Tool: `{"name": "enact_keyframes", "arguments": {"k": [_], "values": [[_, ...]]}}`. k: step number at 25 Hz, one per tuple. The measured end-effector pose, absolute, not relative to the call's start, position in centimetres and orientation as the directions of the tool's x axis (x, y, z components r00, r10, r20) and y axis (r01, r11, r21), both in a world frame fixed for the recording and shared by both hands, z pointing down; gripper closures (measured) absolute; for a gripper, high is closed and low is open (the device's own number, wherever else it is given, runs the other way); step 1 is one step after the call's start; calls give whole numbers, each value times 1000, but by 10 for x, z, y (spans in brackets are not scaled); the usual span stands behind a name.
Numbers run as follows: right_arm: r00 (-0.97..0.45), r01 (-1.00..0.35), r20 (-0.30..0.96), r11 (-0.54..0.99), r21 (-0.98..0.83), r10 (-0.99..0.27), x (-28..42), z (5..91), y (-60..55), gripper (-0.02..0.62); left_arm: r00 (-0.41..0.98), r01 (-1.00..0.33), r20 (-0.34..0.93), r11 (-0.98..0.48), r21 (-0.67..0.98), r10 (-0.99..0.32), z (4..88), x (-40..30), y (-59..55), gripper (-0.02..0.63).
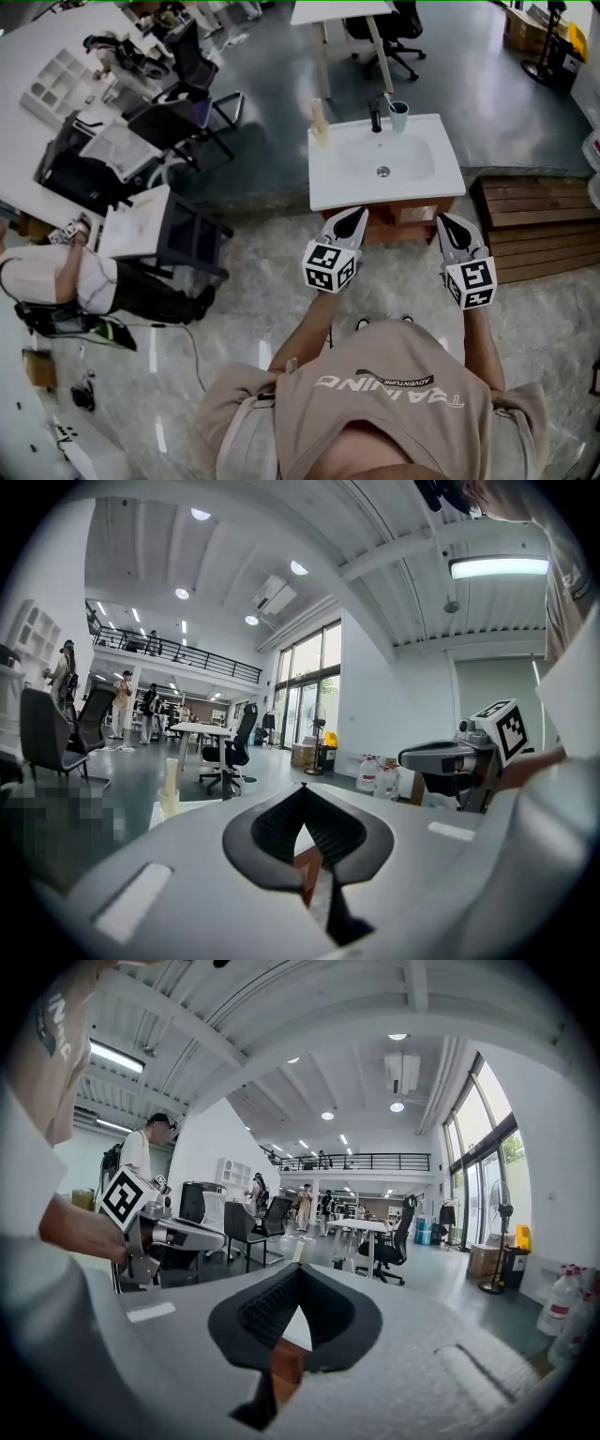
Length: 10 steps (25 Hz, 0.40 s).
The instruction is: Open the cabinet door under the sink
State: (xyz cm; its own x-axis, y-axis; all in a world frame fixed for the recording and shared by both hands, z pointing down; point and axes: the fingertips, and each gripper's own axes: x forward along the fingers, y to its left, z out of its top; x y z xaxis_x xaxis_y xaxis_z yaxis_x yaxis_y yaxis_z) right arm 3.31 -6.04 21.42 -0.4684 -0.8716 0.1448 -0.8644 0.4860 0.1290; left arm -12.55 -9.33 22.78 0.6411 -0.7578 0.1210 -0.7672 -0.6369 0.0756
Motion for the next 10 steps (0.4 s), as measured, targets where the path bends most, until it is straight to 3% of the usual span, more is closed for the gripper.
{"name": "enact_keyframes", "arguments": {"k": [10], "values": [[-461, -870, 147, 478, 121, -875, 39, 218, -67, 594, 665, -746, 126, -665, 50, -736, 226, -110, -100, 591]]}}
